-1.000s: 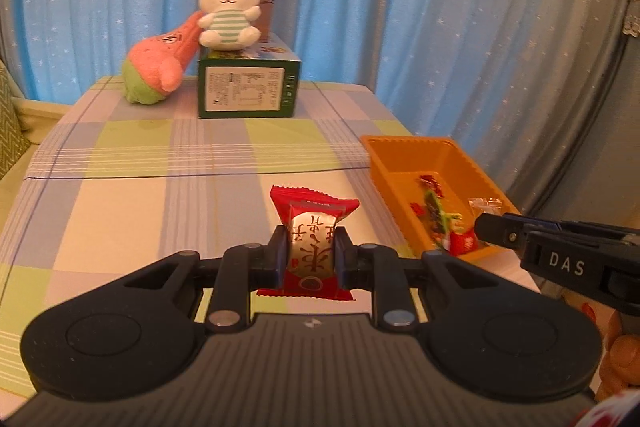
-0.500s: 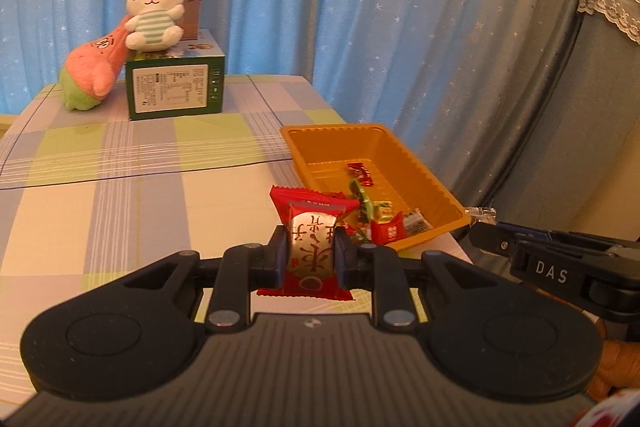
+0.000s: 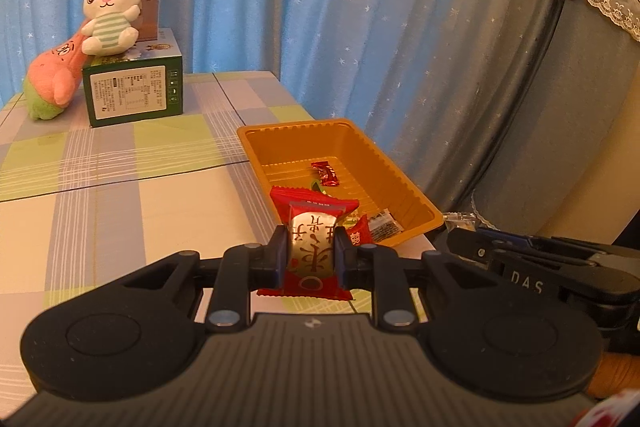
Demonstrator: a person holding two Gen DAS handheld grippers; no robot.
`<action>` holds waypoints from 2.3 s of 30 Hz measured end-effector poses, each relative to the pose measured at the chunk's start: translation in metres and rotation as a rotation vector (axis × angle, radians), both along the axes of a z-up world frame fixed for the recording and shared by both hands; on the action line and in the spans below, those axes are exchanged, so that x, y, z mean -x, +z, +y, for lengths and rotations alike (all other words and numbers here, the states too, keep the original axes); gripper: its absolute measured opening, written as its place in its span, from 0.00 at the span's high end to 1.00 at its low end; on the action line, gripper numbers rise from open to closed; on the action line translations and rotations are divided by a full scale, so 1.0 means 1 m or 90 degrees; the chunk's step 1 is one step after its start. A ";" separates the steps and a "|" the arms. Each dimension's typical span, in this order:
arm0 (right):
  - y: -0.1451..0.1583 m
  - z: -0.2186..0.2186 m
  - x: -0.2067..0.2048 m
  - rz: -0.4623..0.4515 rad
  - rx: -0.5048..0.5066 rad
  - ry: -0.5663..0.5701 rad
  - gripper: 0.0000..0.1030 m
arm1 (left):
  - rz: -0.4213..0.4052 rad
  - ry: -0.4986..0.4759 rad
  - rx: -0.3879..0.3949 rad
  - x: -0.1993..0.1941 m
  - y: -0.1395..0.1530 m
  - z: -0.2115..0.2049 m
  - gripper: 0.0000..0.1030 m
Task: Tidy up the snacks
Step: 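Carry the red-and-white candy and the clear packet over the orange tray, then open the left tool to drop the red-and-white candy while the right tool drops the clear packet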
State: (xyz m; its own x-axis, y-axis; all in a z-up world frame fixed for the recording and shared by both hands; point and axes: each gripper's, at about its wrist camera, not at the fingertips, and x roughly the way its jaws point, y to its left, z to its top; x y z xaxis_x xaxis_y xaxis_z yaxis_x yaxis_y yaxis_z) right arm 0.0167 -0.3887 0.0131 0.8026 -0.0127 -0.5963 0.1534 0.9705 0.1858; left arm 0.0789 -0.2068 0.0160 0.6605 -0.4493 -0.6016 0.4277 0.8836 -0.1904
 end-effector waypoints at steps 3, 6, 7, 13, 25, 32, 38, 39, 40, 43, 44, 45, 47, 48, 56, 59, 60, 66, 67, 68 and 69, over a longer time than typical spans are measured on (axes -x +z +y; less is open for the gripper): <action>-0.002 -0.005 -0.007 0.001 -0.002 -0.001 0.79 | 0.002 -0.004 -0.002 -0.008 -0.003 -0.008 0.80; -0.004 -0.011 -0.017 0.002 0.001 -0.002 0.79 | 0.006 -0.005 -0.002 -0.018 -0.008 -0.015 0.80; -0.005 -0.014 -0.020 0.003 0.002 -0.002 0.79 | 0.009 -0.005 -0.002 -0.022 -0.010 -0.016 0.80; -0.015 -0.027 -0.045 0.009 0.006 0.004 0.79 | 0.027 -0.011 -0.005 -0.045 -0.023 -0.031 0.80; -0.037 -0.045 -0.095 0.035 0.010 0.011 0.79 | 0.051 -0.029 -0.004 -0.091 -0.042 -0.057 0.80; -0.048 -0.053 -0.133 0.048 -0.006 0.018 0.78 | 0.060 -0.036 -0.007 -0.130 -0.048 -0.069 0.80; -0.053 -0.058 -0.165 0.054 -0.013 0.025 0.79 | 0.066 -0.038 -0.013 -0.159 -0.059 -0.076 0.80; -0.053 -0.058 -0.170 0.055 -0.012 0.026 0.78 | 0.066 -0.036 -0.014 -0.164 -0.060 -0.077 0.80; -0.054 -0.058 -0.176 0.056 -0.012 0.027 0.78 | 0.067 -0.035 -0.015 -0.167 -0.062 -0.077 0.80; -0.058 -0.059 -0.189 0.059 -0.014 0.030 0.78 | 0.068 -0.036 -0.018 -0.180 -0.066 -0.078 0.80; -0.059 -0.059 -0.193 0.061 -0.011 0.031 0.78 | 0.068 -0.037 -0.018 -0.184 -0.067 -0.079 0.80; -0.060 -0.059 -0.197 0.062 -0.010 0.031 0.79 | 0.069 -0.038 -0.017 -0.187 -0.067 -0.079 0.80; -0.064 -0.059 -0.203 0.066 -0.010 0.030 0.79 | 0.068 -0.039 -0.017 -0.194 -0.069 -0.081 0.80; -0.065 -0.060 -0.205 0.067 -0.011 0.029 0.79 | 0.067 -0.039 -0.019 -0.197 -0.069 -0.082 0.80; -0.076 -0.060 -0.213 0.076 -0.014 0.028 0.79 | 0.065 -0.045 -0.019 -0.213 -0.074 -0.090 0.79; -0.079 -0.060 -0.214 0.081 -0.015 0.027 0.79 | 0.068 -0.041 -0.013 -0.215 -0.075 -0.089 0.75; -0.080 -0.060 -0.213 0.083 -0.016 0.027 0.79 | 0.068 -0.041 -0.013 -0.216 -0.076 -0.087 0.74; -0.082 -0.060 -0.211 0.084 -0.019 0.027 0.79 | 0.068 -0.025 -0.020 -0.212 -0.077 -0.068 0.73; -0.082 -0.060 -0.211 0.084 -0.020 0.027 0.79 | 0.067 -0.022 -0.021 -0.211 -0.077 -0.065 0.73; -0.081 -0.060 -0.211 0.084 -0.022 0.027 0.78 | 0.065 -0.018 -0.022 -0.210 -0.076 -0.061 0.72; -0.080 -0.060 -0.211 0.083 -0.024 0.028 0.78 | 0.065 -0.015 -0.021 -0.210 -0.076 -0.057 0.71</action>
State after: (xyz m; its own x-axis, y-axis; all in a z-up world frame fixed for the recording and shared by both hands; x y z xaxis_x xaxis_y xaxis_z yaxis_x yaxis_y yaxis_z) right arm 0.2279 -0.4482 -0.0672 0.7180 0.0456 -0.6945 0.1361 0.9694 0.2044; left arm 0.2885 -0.2642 -0.0600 0.5847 -0.4432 -0.6795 0.4284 0.8799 -0.2054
